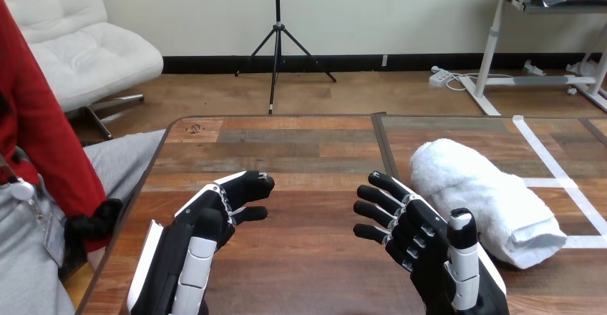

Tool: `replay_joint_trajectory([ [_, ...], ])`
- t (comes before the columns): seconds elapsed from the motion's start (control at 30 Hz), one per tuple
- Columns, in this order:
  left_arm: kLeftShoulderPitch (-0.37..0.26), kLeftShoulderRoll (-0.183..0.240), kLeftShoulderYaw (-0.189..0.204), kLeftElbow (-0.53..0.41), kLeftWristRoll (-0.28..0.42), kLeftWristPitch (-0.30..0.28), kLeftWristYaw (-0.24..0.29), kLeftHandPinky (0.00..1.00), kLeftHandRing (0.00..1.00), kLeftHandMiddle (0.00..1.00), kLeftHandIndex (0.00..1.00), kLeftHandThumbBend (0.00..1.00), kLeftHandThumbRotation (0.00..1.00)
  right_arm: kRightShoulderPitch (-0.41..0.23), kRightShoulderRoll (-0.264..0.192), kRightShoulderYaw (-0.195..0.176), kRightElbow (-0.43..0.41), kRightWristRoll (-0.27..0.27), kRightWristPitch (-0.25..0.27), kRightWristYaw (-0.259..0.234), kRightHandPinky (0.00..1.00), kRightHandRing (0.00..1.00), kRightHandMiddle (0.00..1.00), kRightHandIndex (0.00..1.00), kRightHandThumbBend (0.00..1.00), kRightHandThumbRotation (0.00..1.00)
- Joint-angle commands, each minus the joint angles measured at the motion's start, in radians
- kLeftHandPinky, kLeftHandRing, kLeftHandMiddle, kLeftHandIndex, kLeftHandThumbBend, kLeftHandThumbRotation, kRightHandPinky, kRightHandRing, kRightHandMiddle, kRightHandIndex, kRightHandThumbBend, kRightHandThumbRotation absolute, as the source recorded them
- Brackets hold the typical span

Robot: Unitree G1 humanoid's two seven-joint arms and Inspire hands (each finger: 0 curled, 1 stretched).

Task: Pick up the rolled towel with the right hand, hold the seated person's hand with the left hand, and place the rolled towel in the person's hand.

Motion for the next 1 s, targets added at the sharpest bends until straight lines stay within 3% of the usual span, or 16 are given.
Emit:
replay_joint_trajectory([
  [0.0,-0.049,-0.026,0.010,-0.032,-0.004,-0.014,0.000,0.71,0.78,0.75,0.70,0.74,1.00,-0.101,-0.011,-0.013,0.013,-0.009,-0.013,0.002,0.80,0.86,0.87,0.88,1.00,1.00],
  [0.33,-0.060,-0.027,0.005,-0.031,-0.012,-0.010,-0.006,0.71,0.78,0.74,0.70,0.74,1.00,-0.232,-0.044,-0.042,0.102,-0.036,-0.013,0.007,0.85,0.86,0.87,0.87,1.00,1.00],
  [0.63,-0.067,-0.035,0.006,-0.023,-0.001,-0.009,0.004,0.71,0.78,0.74,0.70,0.73,1.00,-0.378,-0.081,-0.056,0.205,-0.102,-0.028,-0.021,0.87,0.89,0.89,0.89,1.00,1.00],
  [0.97,-0.073,-0.031,0.005,-0.021,-0.001,-0.008,0.001,0.71,0.78,0.75,0.70,0.72,1.00,-0.560,-0.125,-0.076,0.363,-0.215,-0.062,-0.102,0.88,0.91,0.91,0.91,1.00,1.00],
])
